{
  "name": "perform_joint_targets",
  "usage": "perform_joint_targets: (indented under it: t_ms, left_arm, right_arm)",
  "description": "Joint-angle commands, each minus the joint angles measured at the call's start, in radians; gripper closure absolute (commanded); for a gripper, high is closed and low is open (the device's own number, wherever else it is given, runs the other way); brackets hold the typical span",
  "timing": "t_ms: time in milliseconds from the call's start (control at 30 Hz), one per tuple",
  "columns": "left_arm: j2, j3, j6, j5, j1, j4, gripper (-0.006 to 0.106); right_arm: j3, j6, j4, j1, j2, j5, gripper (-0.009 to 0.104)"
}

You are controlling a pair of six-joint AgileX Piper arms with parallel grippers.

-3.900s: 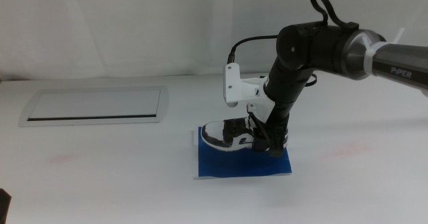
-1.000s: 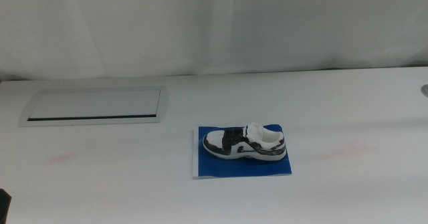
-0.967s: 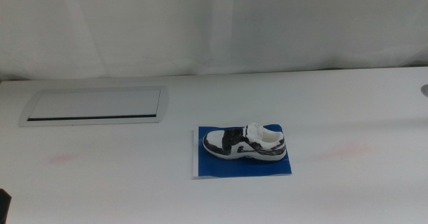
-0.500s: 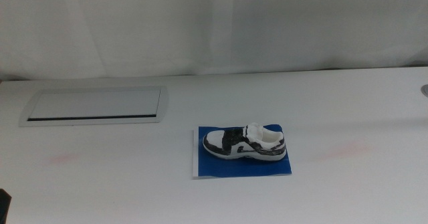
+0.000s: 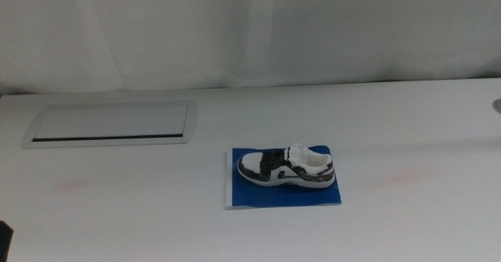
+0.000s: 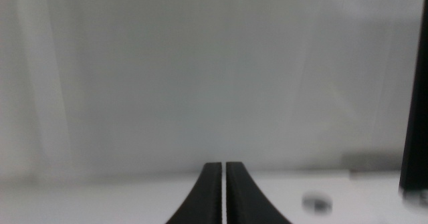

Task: Use one arm to grab the shoe from the table and place it on the mat.

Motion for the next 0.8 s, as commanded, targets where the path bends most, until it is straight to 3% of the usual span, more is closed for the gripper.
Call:
perform_joint_targets:
  t_ms: [0,133,400,767]
  left_arm:
    - [-0.040,0.040,-0.001,0.000,0.002,-0.006,0.103]
    - [-0.040,0.040,-0.001,0.000,0.002,-0.006,0.103]
    - [-0.040,0.040,-0.001,0.000,0.002,-0.006,0.103]
    - [-0.040,0.040,-0.001,0.000,0.002,-0.006,0.103]
  right_arm:
    - [0.108,-0.004,-0.010,-0.006,-0.023,-0.027,0.097]
    - [0.254,-0.002,-0.001,-0.006,-0.017,-0.071,0.097]
    - [0.483,-0.011,-0.031,-0.006,-0.017,-0.395,0.097]
    - [0.510,-0.027,-0.026,-0.006,-0.017,-0.405,0.097]
